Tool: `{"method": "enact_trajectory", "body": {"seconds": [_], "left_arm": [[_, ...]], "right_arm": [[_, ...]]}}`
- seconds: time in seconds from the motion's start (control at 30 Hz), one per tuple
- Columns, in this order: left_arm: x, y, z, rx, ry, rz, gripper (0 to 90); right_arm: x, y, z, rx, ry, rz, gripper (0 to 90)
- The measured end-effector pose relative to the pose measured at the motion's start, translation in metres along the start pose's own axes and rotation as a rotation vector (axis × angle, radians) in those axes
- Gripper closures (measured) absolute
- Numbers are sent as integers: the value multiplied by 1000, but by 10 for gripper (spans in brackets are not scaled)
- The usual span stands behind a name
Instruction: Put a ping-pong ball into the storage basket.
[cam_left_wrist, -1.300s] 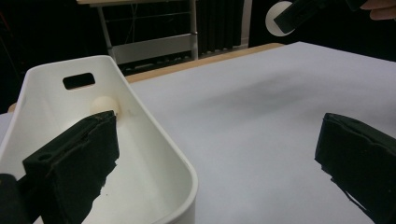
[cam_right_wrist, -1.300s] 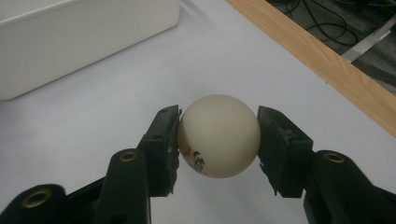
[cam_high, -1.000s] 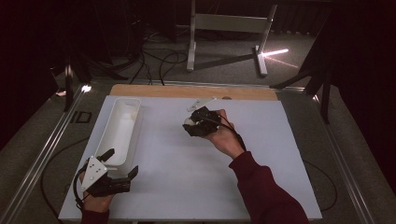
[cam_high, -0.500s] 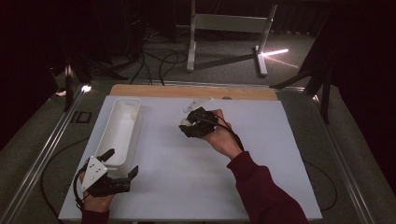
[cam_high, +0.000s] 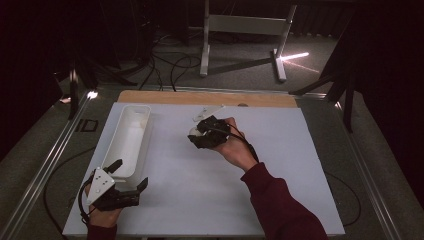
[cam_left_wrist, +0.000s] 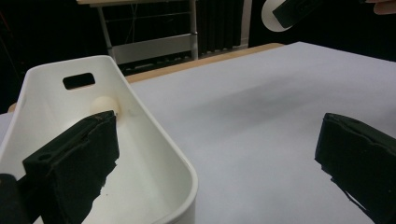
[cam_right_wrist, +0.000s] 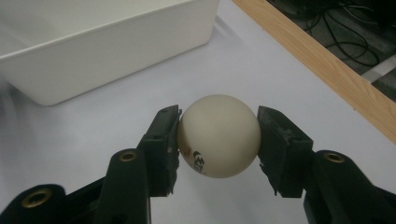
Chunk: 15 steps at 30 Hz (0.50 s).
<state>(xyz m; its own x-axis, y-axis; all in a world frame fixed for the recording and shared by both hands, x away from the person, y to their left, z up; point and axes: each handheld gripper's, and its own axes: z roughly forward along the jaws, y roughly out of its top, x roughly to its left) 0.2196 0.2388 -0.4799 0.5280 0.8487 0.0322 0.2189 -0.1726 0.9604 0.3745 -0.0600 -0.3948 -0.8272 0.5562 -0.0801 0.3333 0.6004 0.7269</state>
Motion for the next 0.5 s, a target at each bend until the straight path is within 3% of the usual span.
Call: {"method": "enact_trajectory", "body": {"seconds": [0.5], "left_arm": [[0,0,0,-1,1,0,2]], "right_arm": [[8,6,2,-17,20,-17,504]]}}
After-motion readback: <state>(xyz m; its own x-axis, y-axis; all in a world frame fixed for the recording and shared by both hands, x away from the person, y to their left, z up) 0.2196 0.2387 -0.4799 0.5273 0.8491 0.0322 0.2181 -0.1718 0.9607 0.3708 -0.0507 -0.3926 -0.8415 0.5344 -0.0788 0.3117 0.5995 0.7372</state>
